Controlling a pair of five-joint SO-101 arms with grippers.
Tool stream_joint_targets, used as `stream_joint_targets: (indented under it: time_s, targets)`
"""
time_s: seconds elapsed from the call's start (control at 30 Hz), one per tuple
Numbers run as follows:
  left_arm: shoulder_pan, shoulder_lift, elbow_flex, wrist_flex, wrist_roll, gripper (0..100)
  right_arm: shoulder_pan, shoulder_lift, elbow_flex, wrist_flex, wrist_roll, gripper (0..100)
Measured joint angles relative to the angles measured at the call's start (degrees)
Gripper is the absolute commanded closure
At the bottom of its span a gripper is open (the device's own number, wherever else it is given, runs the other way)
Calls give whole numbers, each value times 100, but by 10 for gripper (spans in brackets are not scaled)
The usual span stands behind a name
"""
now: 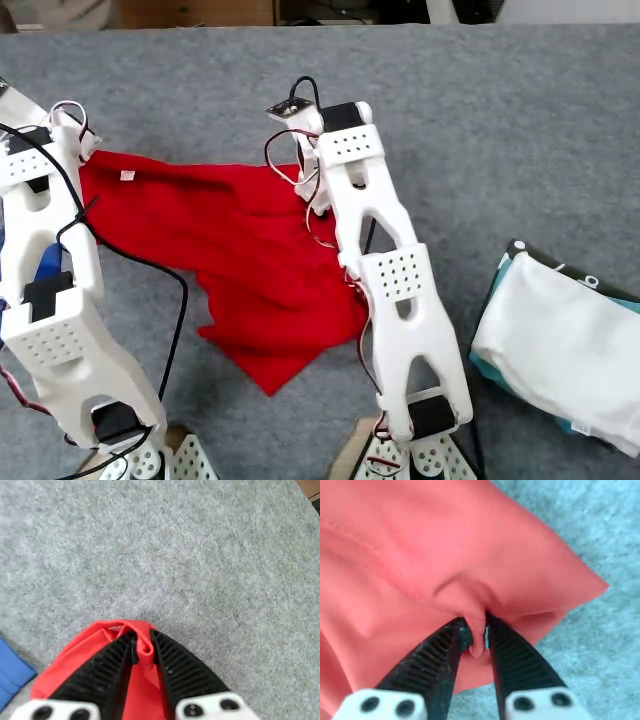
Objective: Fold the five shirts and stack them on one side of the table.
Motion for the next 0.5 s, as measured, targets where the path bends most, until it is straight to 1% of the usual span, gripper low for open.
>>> stream_joint_targets:
  time_s: [0.27, 0.37, 0.5]
  targets:
    - [0, 0, 0, 0, 0, 981, 44, -202, 18, 0, 105, 956]
    - [0, 0, 0, 0, 0, 981, 44, -448, 26, 0, 105, 990]
    - [0, 0, 105, 0, 0, 981, 44, -695, 26, 0, 105, 991]
